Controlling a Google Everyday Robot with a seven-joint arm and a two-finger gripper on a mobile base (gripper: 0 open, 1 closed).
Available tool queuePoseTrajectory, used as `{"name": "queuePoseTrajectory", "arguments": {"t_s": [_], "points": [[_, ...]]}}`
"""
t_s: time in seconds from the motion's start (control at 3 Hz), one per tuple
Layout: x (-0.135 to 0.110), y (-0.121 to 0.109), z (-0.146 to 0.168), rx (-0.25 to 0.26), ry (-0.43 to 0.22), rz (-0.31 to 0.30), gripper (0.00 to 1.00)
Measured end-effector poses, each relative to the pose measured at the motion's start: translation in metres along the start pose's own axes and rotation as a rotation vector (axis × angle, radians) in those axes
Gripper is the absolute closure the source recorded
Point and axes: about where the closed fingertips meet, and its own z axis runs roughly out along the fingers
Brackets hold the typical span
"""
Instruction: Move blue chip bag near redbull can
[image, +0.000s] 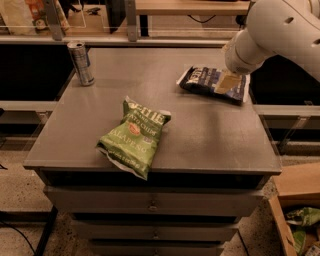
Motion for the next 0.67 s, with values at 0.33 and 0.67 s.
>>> {"name": "queuePoseTrajectory", "arguments": {"t_s": [0.33,0.67], "points": [[0.0066,0.0101,0.0229,-0.019,-0.015,0.011,0.25],[0.0108,0.0135,0.0305,-0.025,-0.015,0.017,0.27]]}}
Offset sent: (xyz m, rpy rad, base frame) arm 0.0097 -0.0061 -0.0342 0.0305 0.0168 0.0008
